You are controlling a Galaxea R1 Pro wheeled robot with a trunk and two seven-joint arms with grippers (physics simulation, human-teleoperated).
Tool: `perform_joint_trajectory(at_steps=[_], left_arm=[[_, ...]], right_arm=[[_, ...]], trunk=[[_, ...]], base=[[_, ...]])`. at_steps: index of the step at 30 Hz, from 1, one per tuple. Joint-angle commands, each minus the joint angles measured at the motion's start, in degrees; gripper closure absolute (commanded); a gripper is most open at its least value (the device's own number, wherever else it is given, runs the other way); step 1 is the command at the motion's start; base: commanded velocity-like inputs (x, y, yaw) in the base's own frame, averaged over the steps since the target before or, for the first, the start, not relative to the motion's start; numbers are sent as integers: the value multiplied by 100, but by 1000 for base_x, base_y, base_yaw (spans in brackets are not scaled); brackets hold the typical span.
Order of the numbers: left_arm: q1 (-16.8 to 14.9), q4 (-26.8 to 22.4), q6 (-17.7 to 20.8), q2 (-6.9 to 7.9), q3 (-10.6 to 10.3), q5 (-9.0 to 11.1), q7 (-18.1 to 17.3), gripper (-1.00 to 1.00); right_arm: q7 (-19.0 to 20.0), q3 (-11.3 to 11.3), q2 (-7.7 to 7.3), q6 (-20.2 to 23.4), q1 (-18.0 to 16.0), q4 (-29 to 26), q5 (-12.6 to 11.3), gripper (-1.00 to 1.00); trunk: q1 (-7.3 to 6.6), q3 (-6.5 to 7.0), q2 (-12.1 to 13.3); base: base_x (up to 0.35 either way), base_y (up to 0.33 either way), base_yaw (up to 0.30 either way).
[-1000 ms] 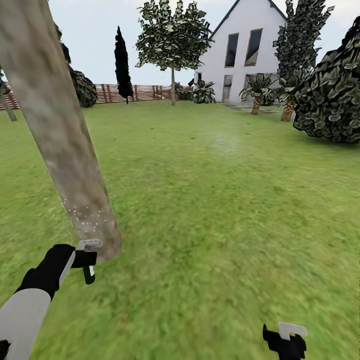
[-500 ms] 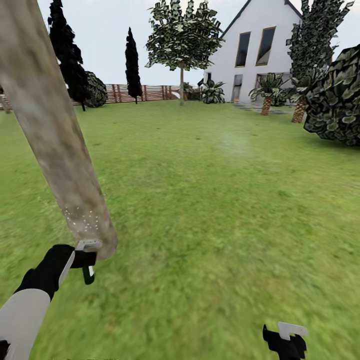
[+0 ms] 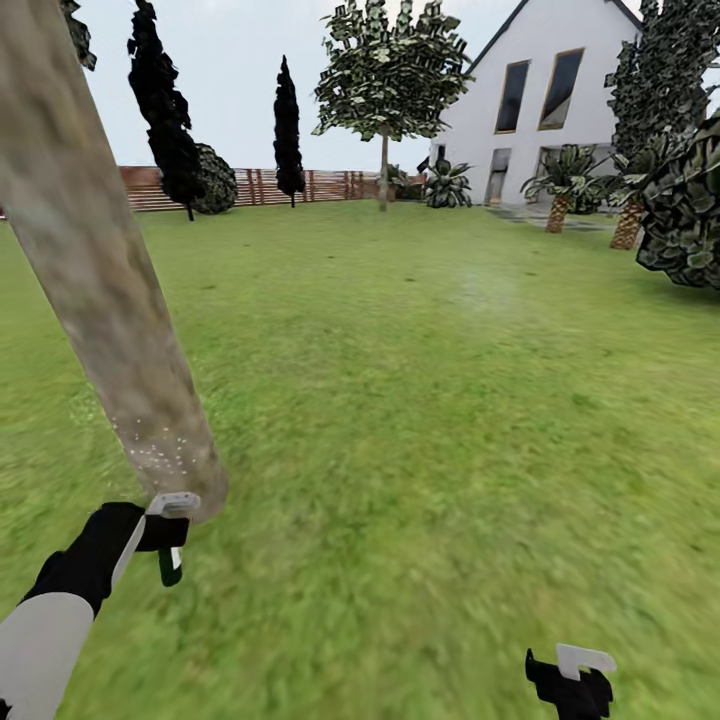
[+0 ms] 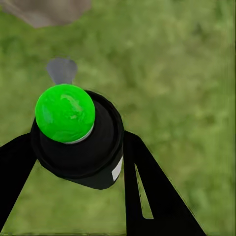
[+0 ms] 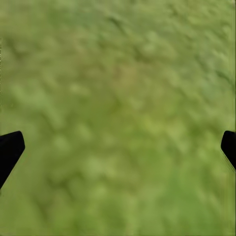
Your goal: In the garden, pick up the pesticide atomizer on the floor and spray pesticide onto both trees until each tree trunk is fully covered.
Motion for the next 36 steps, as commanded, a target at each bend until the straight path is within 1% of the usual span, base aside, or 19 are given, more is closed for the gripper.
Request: perform_joint_trajectory(at_steps=[1,2,3,4,5,7,8,11,13,16,26,28,36], left_arm=[[120,-5,-8,6,47,23,-2,100],[249,-5,-30,6,183,28,-3,100],[392,3,-243,-15,390,32,-3,100],[547,43,-619,-37,545,41,-3,100],[621,212,-862,-43,659,43,-3,100],[660,396,-1011,-46,747,43,-3,100],[668,447,-1053,-52,765,51,-3,100],[679,480,-1161,-187,777,52,-3,100],[680,482,-1198,-207,778,51,-3,100],[680,482,-1208,-211,778,50,-3,100],[681,491,-1213,-249,778,63,-3,100],[681,491,-1217,-284,778,57,-3,100],[681,491,-1217,-298,778,58,-3,100]], right_arm=[[-4,-2,0,0,1,0,0,-100],[-7,0,0,0,2,0,0,-100],[-8,1,0,4,2,0,0,-100],[-9,3,0,5,-1,0,0,-100],[-9,4,3,4,0,0,0,-100],[-9,4,8,2,-1,0,0,-100],[-6,4,8,5,0,0,0,-100],[-1,4,9,3,2,1,0,-100],[0,4,9,4,3,0,0,-100],[0,4,9,4,2,2,0,-100],[0,5,9,6,2,0,0,-100],[0,5,9,2,2,0,0,-100],[0,5,9,4,3,3,0,-100]], trunk=[[0,0,0],[0,0,0],[0,0,0],[0,0,0],[0,0,0],[0,0,0],[0,0,0],[0,0,0],[0,0,0],[0,0,0],[0,0,0],[0,0,0],[0,0,0]], base=[[249,-188,265],[262,-179,273],[274,-175,276],[279,-174,277],[281,-173,276],[281,-173,159],[282,-173,48],[282,-173,11],[282,-173,1],[282,-173,161],[282,-173,269],[282,-173,67],[281,-173,3]])
